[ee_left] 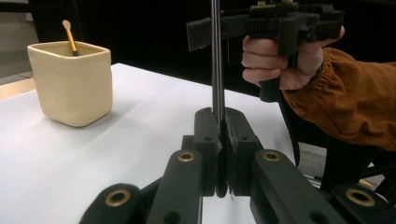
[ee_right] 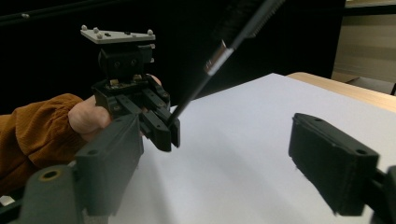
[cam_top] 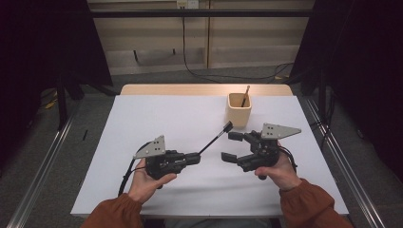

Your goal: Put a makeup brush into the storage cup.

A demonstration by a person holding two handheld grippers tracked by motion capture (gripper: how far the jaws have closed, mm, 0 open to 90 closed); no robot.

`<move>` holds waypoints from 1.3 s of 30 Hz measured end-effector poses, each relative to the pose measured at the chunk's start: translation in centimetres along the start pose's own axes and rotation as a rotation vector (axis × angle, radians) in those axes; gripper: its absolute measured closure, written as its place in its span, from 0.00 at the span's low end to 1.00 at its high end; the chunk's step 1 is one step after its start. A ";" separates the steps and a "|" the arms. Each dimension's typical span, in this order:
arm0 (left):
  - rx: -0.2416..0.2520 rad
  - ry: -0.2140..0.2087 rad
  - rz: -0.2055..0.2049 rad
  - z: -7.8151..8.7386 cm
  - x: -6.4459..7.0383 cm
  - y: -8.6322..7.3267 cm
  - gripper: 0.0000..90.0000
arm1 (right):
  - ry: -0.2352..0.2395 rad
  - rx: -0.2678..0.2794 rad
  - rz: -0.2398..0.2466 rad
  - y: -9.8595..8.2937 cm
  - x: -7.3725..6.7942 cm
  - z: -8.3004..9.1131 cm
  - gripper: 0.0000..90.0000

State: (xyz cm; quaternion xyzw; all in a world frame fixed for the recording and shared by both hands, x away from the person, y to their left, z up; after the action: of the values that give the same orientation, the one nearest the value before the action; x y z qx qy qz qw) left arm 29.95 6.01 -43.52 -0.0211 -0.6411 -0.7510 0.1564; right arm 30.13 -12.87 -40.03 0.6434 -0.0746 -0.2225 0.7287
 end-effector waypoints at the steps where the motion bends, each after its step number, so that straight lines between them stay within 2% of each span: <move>1: -0.002 0.001 -0.002 -0.1 0.0 0.0 0.94 | 0.002 -0.002 0.003 0.1 0.0 -0.2 0.23; 5: -0.012 0.007 -0.012 -0.2 0.0 0.0 0.94 | 0.013 -0.007 0.012 0.4 0.0 -0.9 0.32; 9: -0.008 0.010 -0.018 -0.3 0.0 0.0 0.94 | 0.017 0.007 0.001 0.6 0.2 -1.0 0.44; 14: -0.022 0.002 -0.019 -0.6 0.2 -0.4 0.94 | 0.025 0.010 0.000 0.7 0.3 -1.0 0.52; 21: -0.036 -0.008 -0.024 -1.1 0.3 -0.9 0.94 | 0.050 0.001 -0.023 0.5 0.2 -0.9 0.63; 26: -0.043 -0.001 -0.029 -1.1 0.2 -0.9 0.94 | 0.045 0.010 -0.036 0.6 0.4 -0.8 0.76; 29: -0.045 -0.002 -0.034 -1.2 0.2 -1.0 0.94 | 0.058 0.014 -0.054 0.6 0.6 -0.7 0.82; 39: -0.076 0.003 -0.042 -1.6 0.1 -1.6 0.92 | 0.110 0.018 -0.080 0.6 0.2 -0.9 0.92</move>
State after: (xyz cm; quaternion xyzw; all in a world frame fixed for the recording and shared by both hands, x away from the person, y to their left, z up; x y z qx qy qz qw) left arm 29.73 4.62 -45.35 -0.0126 -0.6123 -0.7779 0.1407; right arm 30.75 -12.13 -39.64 0.6637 -0.0107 -0.2153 0.7163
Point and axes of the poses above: each handheld gripper's, and its own axes: z roughly backward along the jaws, y roughly out of its top, x roughly to its right, the point moved 7 cm from there along -z, roughly forward along the jaws, and after that the axes turned 3 degrees about z, right-handed, at the moved point
